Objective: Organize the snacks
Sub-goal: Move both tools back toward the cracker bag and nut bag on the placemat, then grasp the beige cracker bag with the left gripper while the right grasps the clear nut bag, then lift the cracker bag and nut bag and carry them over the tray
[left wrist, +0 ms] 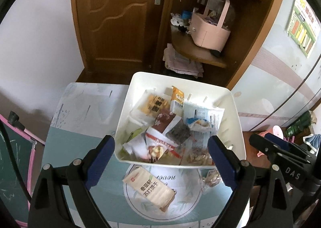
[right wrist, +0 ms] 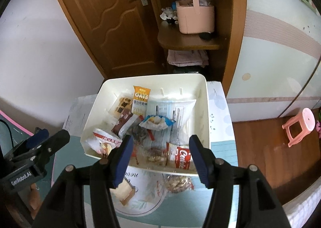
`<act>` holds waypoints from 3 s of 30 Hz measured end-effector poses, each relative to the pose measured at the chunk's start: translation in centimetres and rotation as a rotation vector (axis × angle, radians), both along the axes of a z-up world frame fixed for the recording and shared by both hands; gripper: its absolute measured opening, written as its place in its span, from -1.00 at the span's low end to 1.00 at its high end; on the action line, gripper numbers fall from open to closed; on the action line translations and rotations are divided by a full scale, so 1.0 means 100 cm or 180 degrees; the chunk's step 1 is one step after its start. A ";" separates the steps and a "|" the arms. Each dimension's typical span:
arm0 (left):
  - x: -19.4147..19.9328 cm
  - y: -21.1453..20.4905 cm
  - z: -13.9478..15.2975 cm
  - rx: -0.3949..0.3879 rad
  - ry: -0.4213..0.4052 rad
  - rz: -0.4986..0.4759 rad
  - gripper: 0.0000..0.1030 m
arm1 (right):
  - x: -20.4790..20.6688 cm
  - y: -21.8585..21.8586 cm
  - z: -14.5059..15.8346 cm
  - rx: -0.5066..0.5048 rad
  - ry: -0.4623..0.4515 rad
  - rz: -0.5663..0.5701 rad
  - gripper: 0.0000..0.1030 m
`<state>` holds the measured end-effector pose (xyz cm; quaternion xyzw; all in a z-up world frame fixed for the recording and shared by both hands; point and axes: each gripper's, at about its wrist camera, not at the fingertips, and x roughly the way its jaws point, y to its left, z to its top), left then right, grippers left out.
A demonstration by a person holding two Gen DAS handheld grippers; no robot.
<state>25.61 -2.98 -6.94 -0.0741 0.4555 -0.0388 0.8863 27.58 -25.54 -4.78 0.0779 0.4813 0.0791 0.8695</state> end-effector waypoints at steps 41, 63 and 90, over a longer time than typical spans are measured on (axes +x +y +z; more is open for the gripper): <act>-0.020 0.021 -0.208 -0.0086 0.1267 0.1119 0.81 | -0.034 -0.006 -0.166 0.0101 0.0870 -0.0338 0.25; -0.020 -0.022 -0.210 0.0303 0.1084 0.0821 0.22 | -0.032 0.049 -0.191 -0.0594 0.0663 -0.0135 0.34; -0.069 0.003 -0.113 -0.0305 0.0760 0.0253 0.05 | -0.098 0.063 -0.101 -0.0127 0.0314 0.0257 -0.23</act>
